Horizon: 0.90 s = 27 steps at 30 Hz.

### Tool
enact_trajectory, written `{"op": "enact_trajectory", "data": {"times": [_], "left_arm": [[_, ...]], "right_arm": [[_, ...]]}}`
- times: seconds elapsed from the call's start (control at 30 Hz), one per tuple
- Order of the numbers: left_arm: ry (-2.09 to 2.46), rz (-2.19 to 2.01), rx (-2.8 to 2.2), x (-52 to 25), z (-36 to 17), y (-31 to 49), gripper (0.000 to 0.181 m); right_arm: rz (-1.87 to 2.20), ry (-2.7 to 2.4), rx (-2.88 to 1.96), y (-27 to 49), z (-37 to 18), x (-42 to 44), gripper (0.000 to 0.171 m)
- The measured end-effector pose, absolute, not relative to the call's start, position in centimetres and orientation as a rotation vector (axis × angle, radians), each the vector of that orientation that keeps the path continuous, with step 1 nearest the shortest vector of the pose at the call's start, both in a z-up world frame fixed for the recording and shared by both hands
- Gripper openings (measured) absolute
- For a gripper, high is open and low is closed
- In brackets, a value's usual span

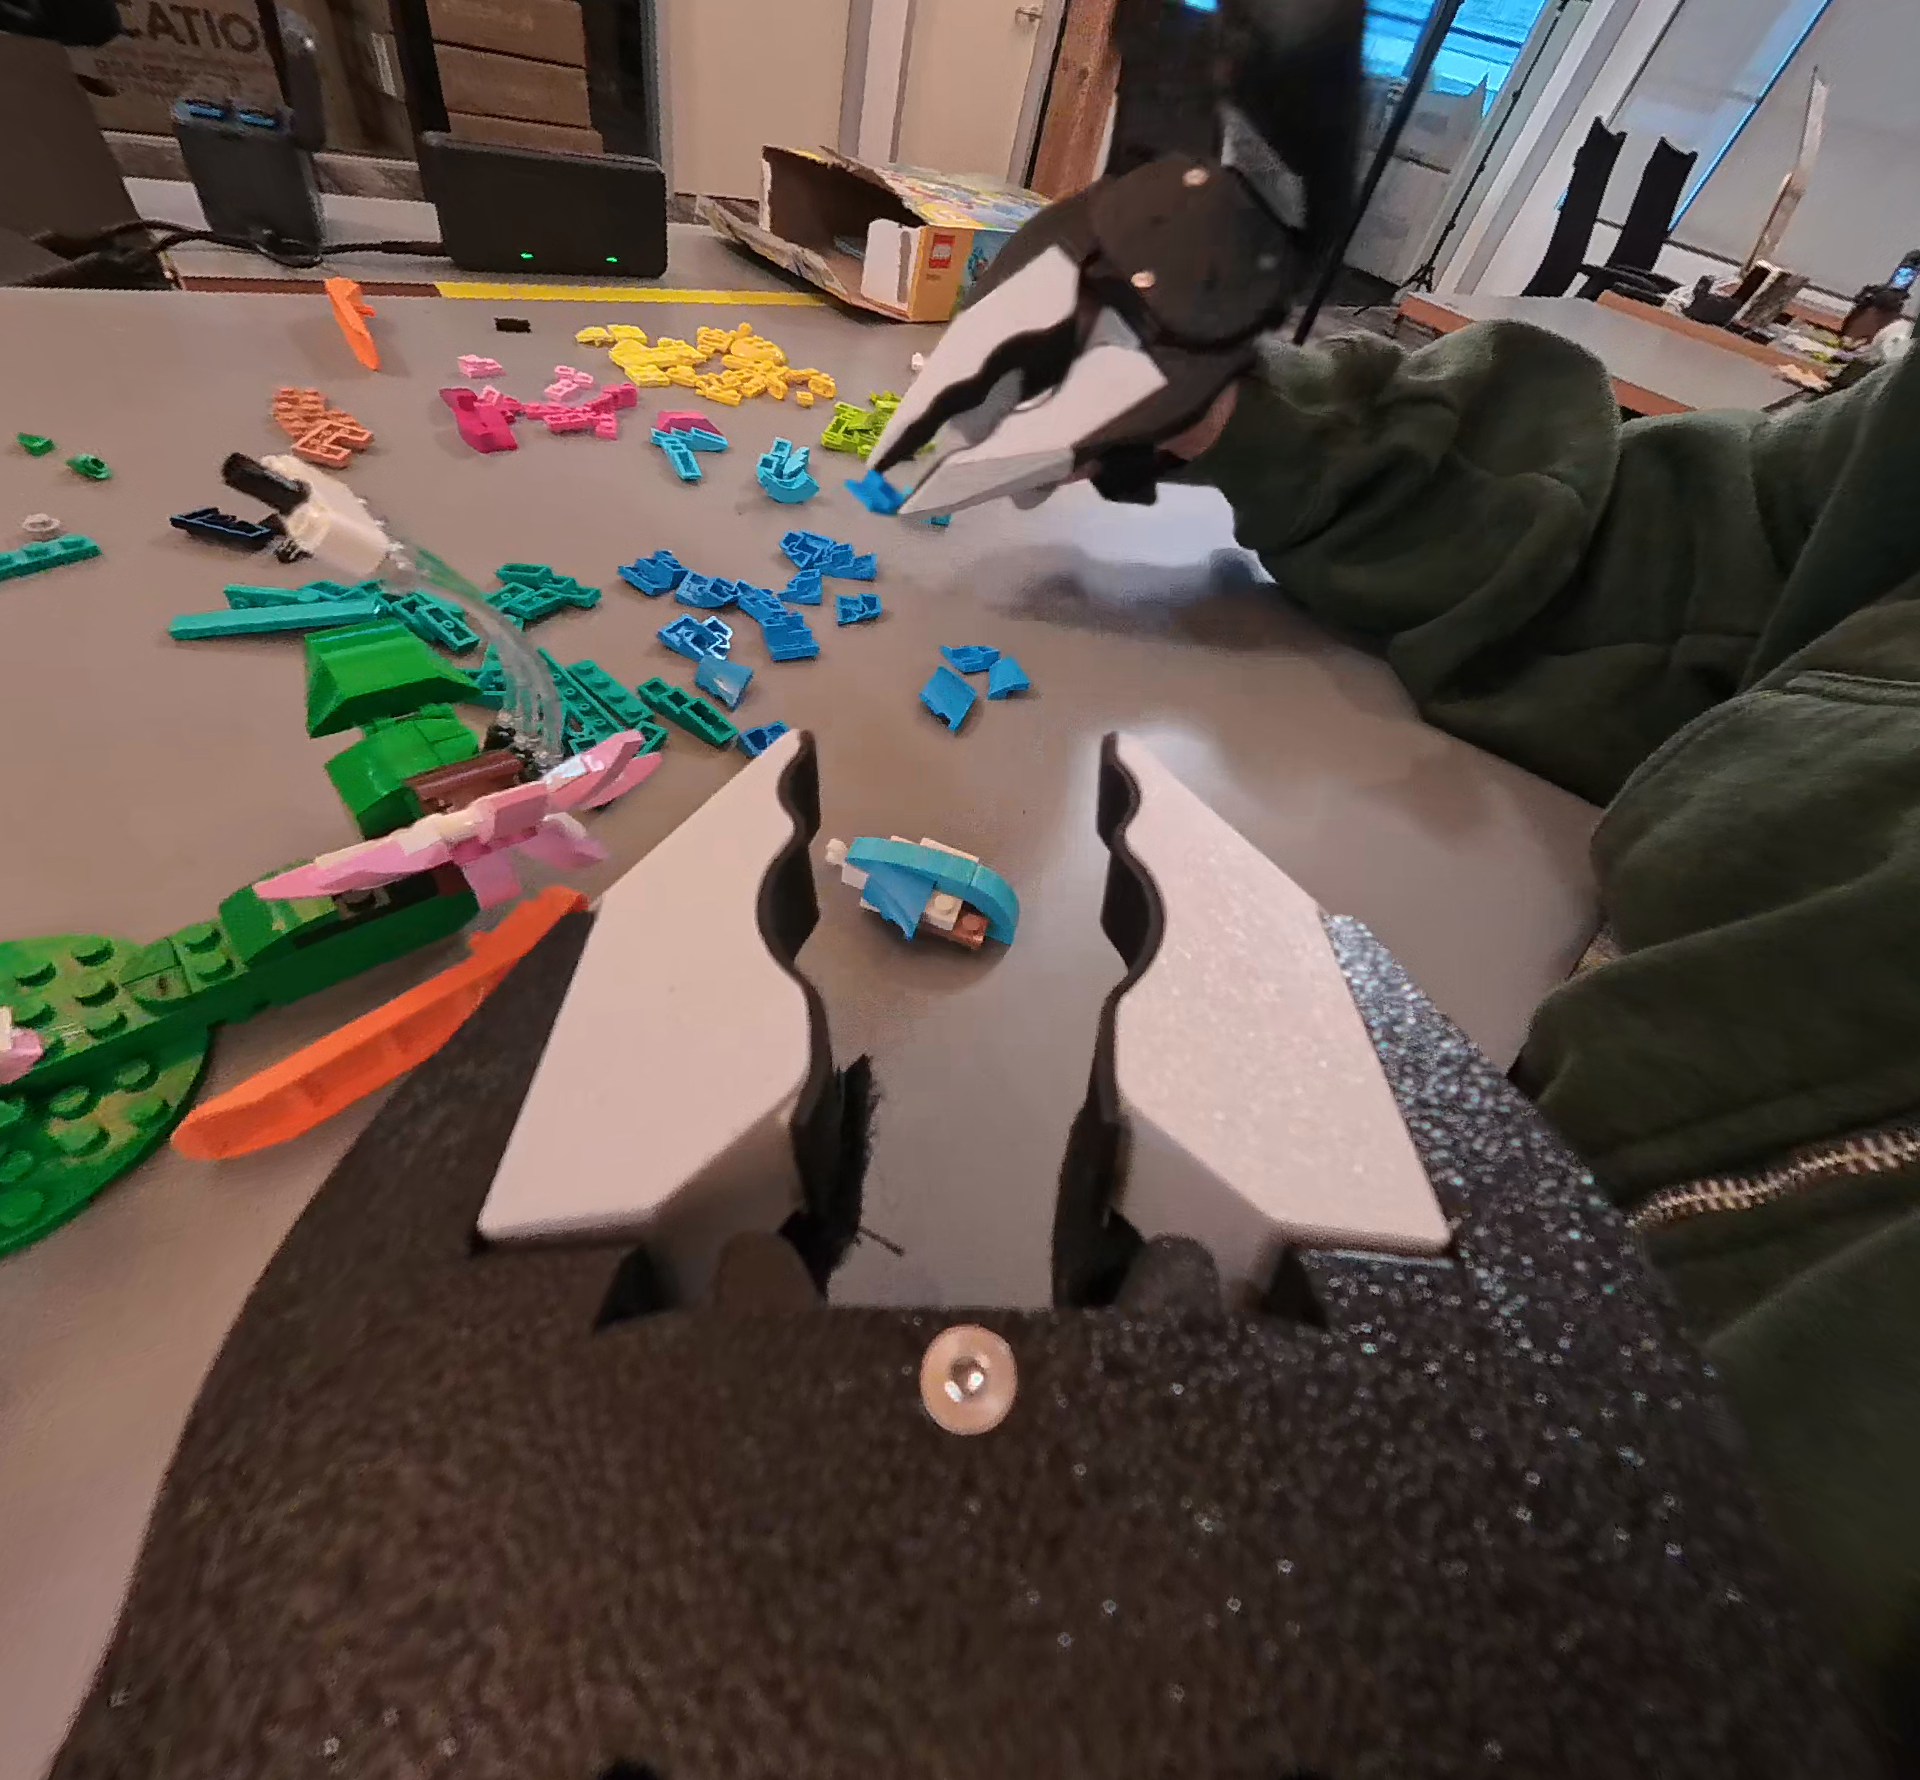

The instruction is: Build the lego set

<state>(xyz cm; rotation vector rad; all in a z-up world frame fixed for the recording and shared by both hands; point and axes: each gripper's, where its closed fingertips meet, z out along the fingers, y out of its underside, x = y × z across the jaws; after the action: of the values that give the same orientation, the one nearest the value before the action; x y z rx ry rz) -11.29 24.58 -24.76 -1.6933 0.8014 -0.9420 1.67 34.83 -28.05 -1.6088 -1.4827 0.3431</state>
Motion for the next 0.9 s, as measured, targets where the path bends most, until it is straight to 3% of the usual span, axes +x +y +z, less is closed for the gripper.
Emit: {"op": "enact_trajectory", "data": {"times": [0.23, 0.47, 0.57, 0.63, 0.7, 0.8, 0.9], "left_arm": [[0.808, -0.904, -1.721, -11.1, -25.2, 24.8, 0.05], [0.884, -0.933, -1.737, -7.4, -25.4, 23.8, 0.047], [0.939, -0.868, -1.734, -6.2, -25.6, 23.8, 0.031], [0.935, -0.883, -1.708, -6.0, -25.3, 23.5, 0.008], [0.936, -0.876, -1.689, -6.0, -25.2, 23.4, 0.002], [1.034, -0.628, -1.586, -6.7, -25.2, 23.9, 0.002], [1.174, -0.257, -1.346, -7.3, -24.4, 24.2, 0.002]], "right_arm": [[-0.329, -1.867, -0.662, 28.8, -27.8, -3.3, 0.014], [-0.321, -1.756, -0.356, 24.4, -25.9, -6.8, 0.014], [-0.315, -1.699, -0.278, 23.2, -24.8, -7.1, 0.014], [-0.319, -1.69, -0.264, 23.0, -24.6, -7.1, 0.014], [-0.314, -1.685, -0.26, 23.0, -24.6, -7.1, 0.014], [-0.094, -1.736, -0.462, 23.1, -25.4, -7.0, 0.024], [0.571, -1.693, -0.97, 23.1, -24.7, -7.0, 0.033]]}}
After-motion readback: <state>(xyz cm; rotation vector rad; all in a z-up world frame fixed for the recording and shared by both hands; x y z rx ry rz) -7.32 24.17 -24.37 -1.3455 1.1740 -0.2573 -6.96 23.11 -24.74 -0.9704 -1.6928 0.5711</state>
